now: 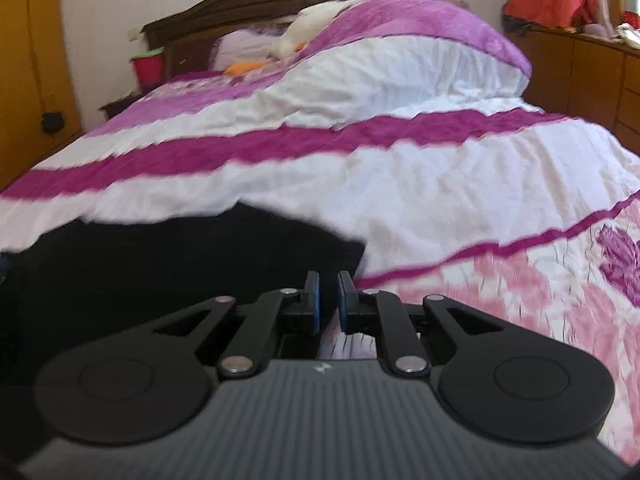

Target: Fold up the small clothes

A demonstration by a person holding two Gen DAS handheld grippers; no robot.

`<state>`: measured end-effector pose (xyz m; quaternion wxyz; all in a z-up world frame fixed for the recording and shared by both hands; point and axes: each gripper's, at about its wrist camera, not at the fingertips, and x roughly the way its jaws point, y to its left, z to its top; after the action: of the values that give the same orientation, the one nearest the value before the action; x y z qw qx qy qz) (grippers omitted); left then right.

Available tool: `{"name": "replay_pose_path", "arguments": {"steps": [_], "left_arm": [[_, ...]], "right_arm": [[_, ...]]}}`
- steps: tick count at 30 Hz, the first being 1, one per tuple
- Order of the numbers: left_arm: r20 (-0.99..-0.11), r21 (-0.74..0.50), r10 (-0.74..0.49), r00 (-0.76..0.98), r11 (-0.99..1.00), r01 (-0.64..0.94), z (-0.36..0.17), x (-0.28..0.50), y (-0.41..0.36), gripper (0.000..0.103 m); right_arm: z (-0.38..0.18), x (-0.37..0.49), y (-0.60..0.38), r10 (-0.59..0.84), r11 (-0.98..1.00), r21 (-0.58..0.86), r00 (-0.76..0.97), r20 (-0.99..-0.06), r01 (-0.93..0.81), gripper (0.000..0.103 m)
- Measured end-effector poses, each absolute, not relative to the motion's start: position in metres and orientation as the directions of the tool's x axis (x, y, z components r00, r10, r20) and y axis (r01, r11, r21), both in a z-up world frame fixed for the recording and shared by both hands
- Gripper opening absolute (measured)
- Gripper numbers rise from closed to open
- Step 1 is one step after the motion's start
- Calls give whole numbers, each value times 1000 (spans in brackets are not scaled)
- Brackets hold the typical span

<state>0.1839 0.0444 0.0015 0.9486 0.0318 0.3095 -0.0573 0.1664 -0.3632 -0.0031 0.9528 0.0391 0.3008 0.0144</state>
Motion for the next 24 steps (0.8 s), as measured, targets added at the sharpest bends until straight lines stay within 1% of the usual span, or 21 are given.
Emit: {"name": "replay_pose_path", "arguments": {"steps": [3, 6, 7, 9, 12, 17, 20, 24], "left_arm": [[-607, 44, -83, 790, 989, 138, -3, 169, 45, 67], [-638, 108, -33, 769, 985, 132, -22, 166, 39, 69], [-639, 111, -29, 769, 985, 129, -26, 166, 38, 69], [-634, 88, -33, 772, 990, 114, -27, 161, 41, 69], [-638, 44, -52, 768, 994, 104, -16, 149, 49, 69], [-627, 30, -33, 778, 997, 67, 6, 109, 68, 69], [-631, 16, -37, 775, 998, 61, 13, 79, 78, 69], [-665, -22, -48, 745, 999, 44, 15, 37, 92, 70]], "right_arm": [[-11, 150, -361, 96, 992, 121, 799, -594, -30, 13], [-30, 148, -357, 67, 996, 82, 768, -636, -19, 13], [-37, 148, -358, 58, 997, 78, 767, -639, -11, 15], [-40, 144, -361, 54, 995, 101, 776, -628, 13, 18], [-28, 132, -362, 61, 989, 142, 783, -618, 35, 19], [-12, 96, -366, 94, 980, 198, 789, -607, 36, 21], [-10, 69, -365, 133, 971, 237, 772, -622, 24, 22], [-12, 32, -362, 192, 961, 275, 736, -649, -7, 22]]}}
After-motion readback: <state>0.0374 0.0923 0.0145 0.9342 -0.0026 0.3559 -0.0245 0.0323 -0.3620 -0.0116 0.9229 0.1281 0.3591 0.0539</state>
